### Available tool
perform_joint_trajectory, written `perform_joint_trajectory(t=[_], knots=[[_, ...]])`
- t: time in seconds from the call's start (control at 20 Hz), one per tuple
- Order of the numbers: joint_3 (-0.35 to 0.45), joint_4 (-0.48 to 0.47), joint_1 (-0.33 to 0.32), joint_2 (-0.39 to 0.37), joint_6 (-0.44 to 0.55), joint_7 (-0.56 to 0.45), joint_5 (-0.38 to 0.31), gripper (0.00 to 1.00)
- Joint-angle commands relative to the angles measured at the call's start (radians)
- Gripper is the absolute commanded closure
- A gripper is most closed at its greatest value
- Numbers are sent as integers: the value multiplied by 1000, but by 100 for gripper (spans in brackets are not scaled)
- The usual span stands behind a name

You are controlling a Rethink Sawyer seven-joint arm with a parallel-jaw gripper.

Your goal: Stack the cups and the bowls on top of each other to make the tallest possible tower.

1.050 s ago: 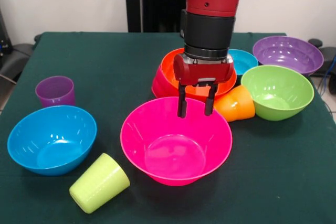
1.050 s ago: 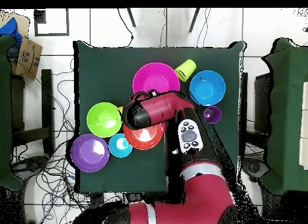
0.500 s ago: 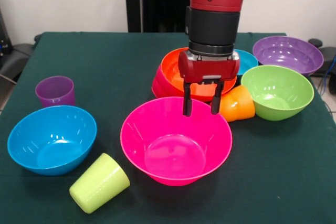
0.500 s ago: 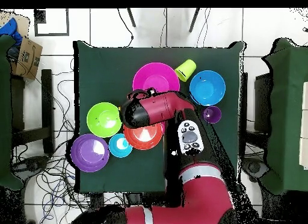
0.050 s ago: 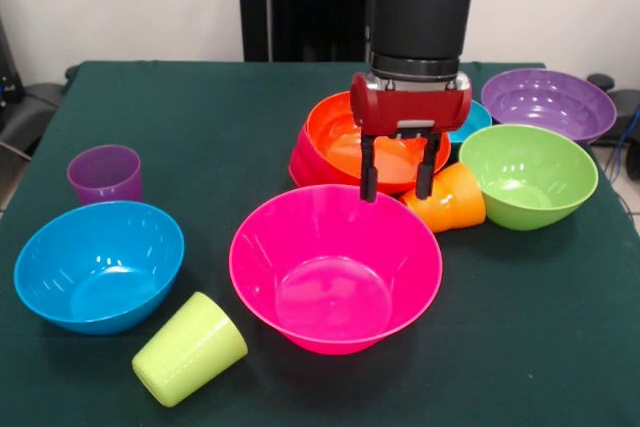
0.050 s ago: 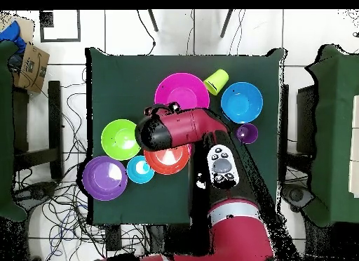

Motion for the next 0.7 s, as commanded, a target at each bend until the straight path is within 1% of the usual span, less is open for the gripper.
perform_joint_trajectory(t=[0.05, 0.2, 0.35, 0.45, 0.55, 0.6, 0.7], knots=[[23, 82, 29, -29, 65, 131, 53, 0], [0, 109, 50, -56, 67, 148, 70, 0], [-3, 133, 48, -75, 62, 153, 92, 0], [-16, 157, 50, -111, 57, 155, 100, 0], [-9, 184, 41, -149, 110, 143, 131, 0], [-16, 192, 48, -167, 124, 144, 140, 0], [-24, 200, 55, -175, 156, 146, 160, 0]])
